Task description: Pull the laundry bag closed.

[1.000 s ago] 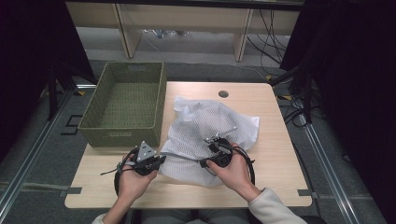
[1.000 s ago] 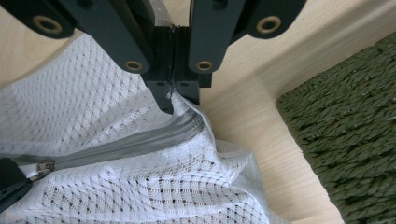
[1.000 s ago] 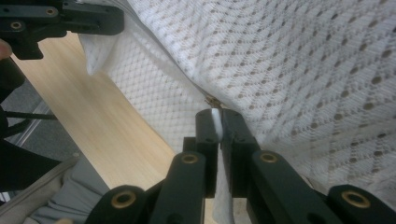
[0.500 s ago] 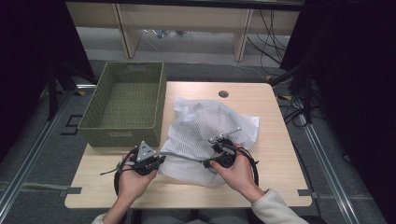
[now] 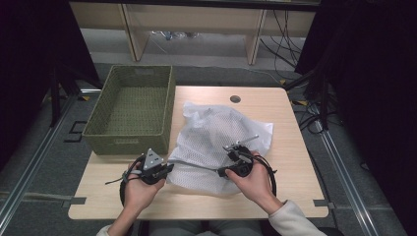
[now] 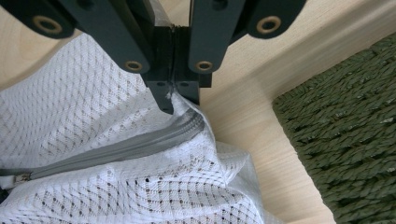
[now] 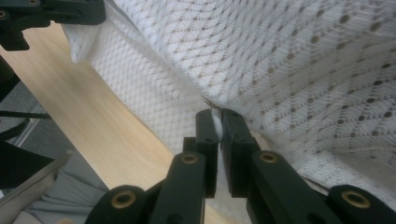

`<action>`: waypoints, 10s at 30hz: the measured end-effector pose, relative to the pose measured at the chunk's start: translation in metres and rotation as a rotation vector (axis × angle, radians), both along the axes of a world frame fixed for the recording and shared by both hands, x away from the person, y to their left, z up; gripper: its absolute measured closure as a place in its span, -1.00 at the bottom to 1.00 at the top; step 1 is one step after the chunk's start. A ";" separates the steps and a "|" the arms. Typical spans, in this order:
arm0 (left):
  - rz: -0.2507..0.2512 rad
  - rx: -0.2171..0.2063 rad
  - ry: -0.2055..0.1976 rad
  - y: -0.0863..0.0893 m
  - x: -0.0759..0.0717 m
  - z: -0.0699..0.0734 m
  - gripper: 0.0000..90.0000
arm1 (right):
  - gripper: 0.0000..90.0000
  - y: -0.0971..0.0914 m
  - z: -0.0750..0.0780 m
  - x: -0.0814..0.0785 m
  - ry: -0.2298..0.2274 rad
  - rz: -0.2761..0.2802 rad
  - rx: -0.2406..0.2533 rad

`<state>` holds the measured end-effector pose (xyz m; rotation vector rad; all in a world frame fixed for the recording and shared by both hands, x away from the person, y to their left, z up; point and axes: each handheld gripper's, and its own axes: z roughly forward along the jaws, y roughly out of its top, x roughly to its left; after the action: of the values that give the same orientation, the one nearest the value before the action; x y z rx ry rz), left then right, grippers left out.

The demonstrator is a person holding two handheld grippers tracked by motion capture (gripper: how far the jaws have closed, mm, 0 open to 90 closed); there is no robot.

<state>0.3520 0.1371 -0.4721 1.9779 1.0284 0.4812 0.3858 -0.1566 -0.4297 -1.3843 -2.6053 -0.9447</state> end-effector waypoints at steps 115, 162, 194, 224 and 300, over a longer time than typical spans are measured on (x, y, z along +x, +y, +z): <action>0.017 -0.002 0.020 0.005 0.003 -0.007 0.97 | 0.93 -0.065 -0.001 -0.012 0.019 -0.126 0.000; 0.021 -0.008 0.030 0.006 0.003 -0.010 0.97 | 0.93 -0.080 0.005 -0.016 -0.022 -0.178 -0.034; 0.016 0.020 0.041 0.007 0.002 -0.012 0.97 | 0.93 -0.093 0.011 -0.017 -0.056 -0.220 -0.042; 0.029 0.012 0.056 0.007 0.004 -0.014 0.97 | 0.93 -0.091 -0.004 -0.006 0.006 -0.197 -0.011; 0.033 0.000 0.062 0.012 0.002 -0.015 0.97 | 0.93 -0.092 -0.016 0.014 0.054 -0.194 -0.014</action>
<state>0.3542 0.1486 -0.4868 1.9900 1.1009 0.4398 0.3993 -0.2490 -0.4457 -1.6659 -2.4786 -0.8962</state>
